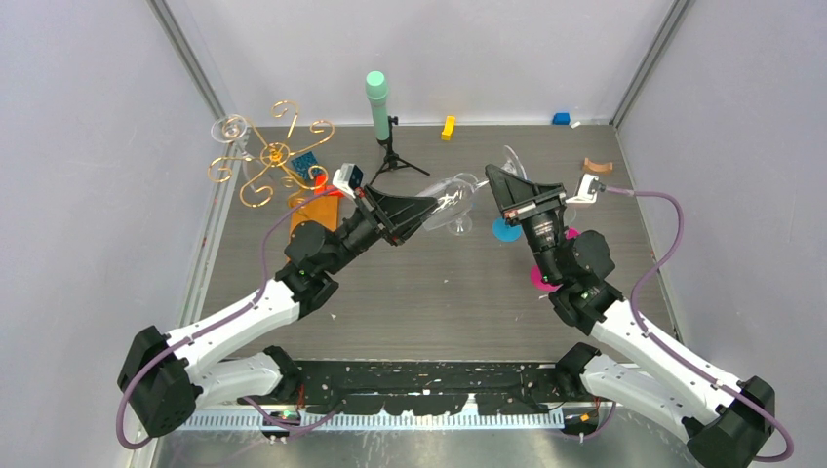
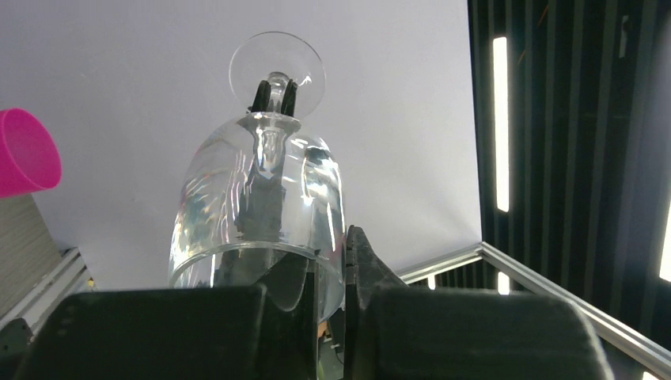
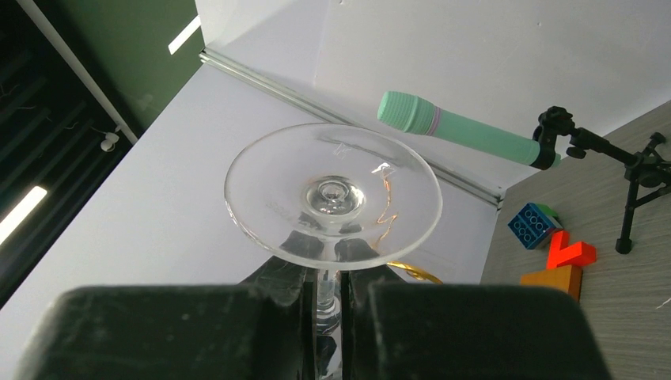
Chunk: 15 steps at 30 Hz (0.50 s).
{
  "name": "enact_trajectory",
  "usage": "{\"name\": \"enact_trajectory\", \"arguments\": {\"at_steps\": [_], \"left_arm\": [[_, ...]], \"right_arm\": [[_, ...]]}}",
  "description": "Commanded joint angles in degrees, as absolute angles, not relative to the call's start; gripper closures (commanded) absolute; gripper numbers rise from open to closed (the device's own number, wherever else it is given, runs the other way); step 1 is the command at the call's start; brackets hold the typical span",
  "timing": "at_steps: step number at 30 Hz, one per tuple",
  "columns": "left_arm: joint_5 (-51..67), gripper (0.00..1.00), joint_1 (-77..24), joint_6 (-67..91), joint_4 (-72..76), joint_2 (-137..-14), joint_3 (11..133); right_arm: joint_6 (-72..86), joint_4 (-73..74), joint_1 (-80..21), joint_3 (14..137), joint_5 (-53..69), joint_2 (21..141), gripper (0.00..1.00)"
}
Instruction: Take the wine glass off the wine glass rack
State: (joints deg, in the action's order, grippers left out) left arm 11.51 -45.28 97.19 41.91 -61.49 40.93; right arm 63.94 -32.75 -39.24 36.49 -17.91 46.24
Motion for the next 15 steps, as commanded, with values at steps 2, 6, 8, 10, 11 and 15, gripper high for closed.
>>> {"name": "enact_trajectory", "arguments": {"at_steps": [2,6,8,10,11,15], "left_arm": [[9.58,1.00,-45.44,95.73,47.37,-60.72,43.07],[8.61,1.00,-45.44,92.83,46.70,-60.14,43.60],[8.97,1.00,-45.44,90.11,43.79,-59.61,45.14],[9.81,1.00,-45.44,87.12,40.70,-58.99,47.00],[10.06,1.00,-45.44,85.65,39.44,-58.67,47.73],[9.40,1.00,-45.44,80.28,33.92,-56.93,50.13]], "right_arm": [[62.78,-32.41,-40.08,35.90,-14.72,44.66,1.00],[62.66,-30.84,-40.08,36.54,-14.71,43.86,0.87],[62.47,-30.69,-40.08,36.73,-14.43,43.59,0.81],[62.49,-30.31,-40.08,36.91,-14.39,43.34,0.69],[62.44,-30.06,-40.10,37.09,-14.40,43.29,0.66],[62.17,-29.61,-40.08,37.12,-13.95,42.82,0.52]]}}
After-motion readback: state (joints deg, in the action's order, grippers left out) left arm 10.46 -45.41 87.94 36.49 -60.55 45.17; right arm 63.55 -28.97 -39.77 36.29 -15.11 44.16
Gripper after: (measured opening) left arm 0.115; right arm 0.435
